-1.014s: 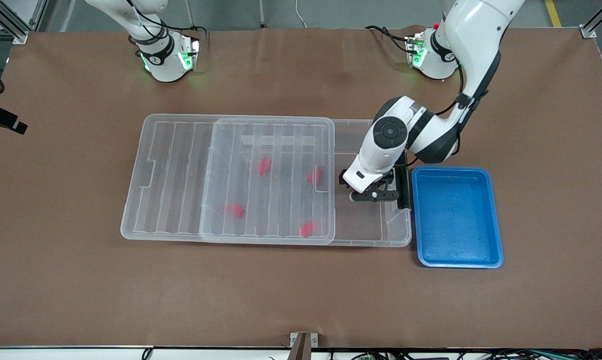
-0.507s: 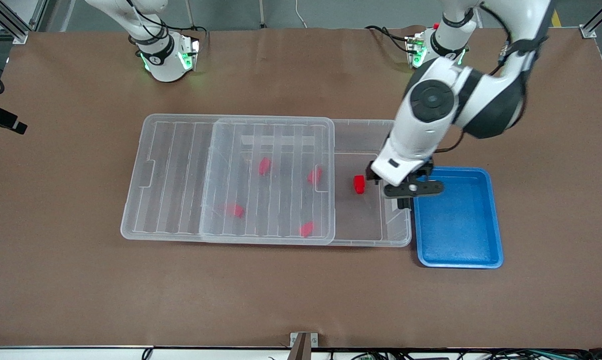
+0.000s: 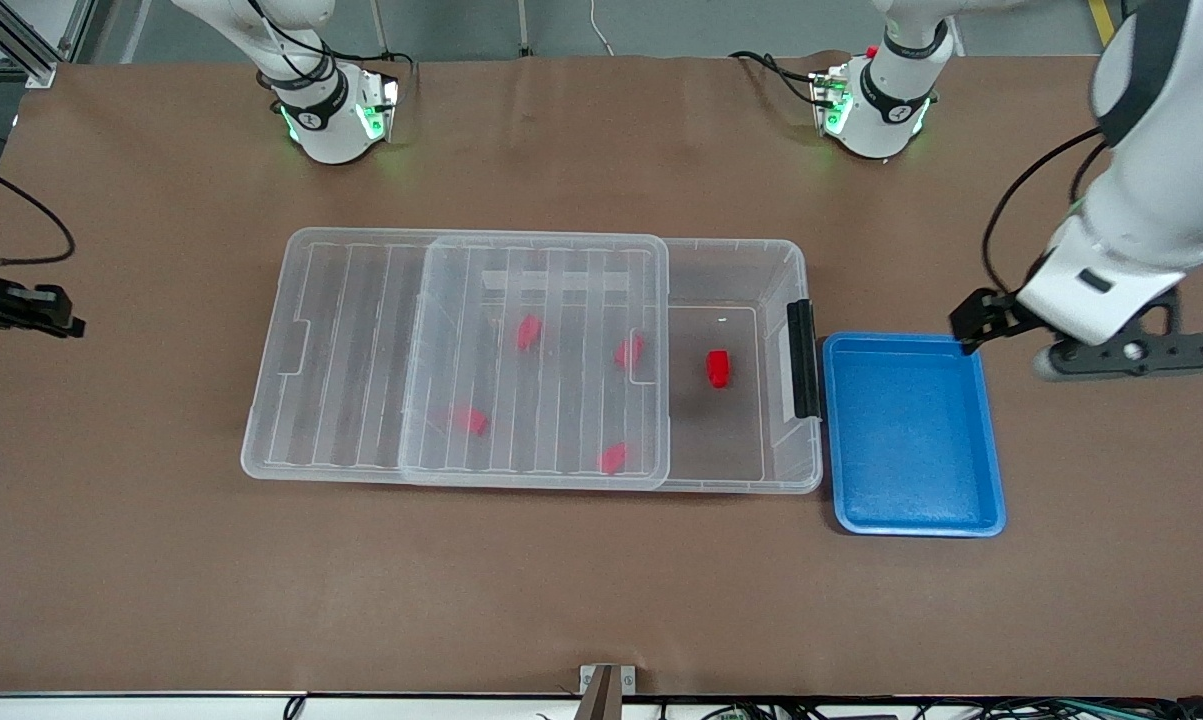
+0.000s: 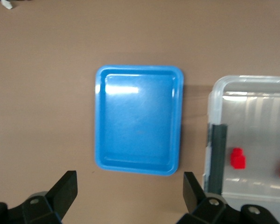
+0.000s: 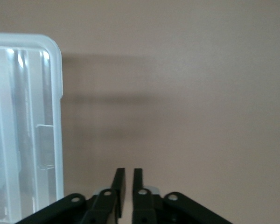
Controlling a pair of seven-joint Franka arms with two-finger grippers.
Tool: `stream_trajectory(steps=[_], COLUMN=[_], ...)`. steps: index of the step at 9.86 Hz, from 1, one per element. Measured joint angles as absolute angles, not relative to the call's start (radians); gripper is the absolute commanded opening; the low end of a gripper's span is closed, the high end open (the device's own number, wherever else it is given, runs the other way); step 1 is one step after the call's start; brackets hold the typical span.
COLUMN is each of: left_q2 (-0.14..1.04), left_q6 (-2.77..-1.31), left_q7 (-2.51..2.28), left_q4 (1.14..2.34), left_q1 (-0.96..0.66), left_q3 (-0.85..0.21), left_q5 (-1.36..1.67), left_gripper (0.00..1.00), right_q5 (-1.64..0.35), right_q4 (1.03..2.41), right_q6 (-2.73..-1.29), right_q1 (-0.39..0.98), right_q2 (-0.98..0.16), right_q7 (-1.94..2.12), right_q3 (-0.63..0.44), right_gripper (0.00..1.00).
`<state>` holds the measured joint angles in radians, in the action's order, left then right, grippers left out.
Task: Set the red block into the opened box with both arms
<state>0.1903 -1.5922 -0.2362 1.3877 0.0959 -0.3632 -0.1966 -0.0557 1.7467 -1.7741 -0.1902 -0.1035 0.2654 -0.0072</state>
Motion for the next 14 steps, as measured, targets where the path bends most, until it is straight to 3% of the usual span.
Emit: stream_trajectory(steps=[3,5,7,14], left_q2=[0.121,0.074,0.033,-0.028], left_q6=[-1.511,-1.486,-1.481,-1.45], left_q7=[-0.195,-0.103,-0.072,-0.085], left_q4=[1.389,1.42,1.48,1.521], left_q1=[0.146,0.147,0.079,0.054], left_q3=[-0.362,-0.286,-0.186,-0.179], left_q5=[-0.086,-0.024,-0.015,-0.017], left_gripper=[1.0,1.0,1.0,1.0], right_q5=[-0.058,-0.058,-0.058,-0.102], right_q4=[1.875,1.949,1.977,2.011], right_q6=[-1.951,-2.038,-2.055,-2.101], right_q1=[-0.135,-0.098,-0.069,0.002], right_q2=[-0.165,-0.178,-0.178,-0.195], right_q7=[0.301,0.309,0.311,0.311], right_q3=[0.003,0.005,0.006,0.009], right_gripper=[0.0,0.0,0.0,0.0])
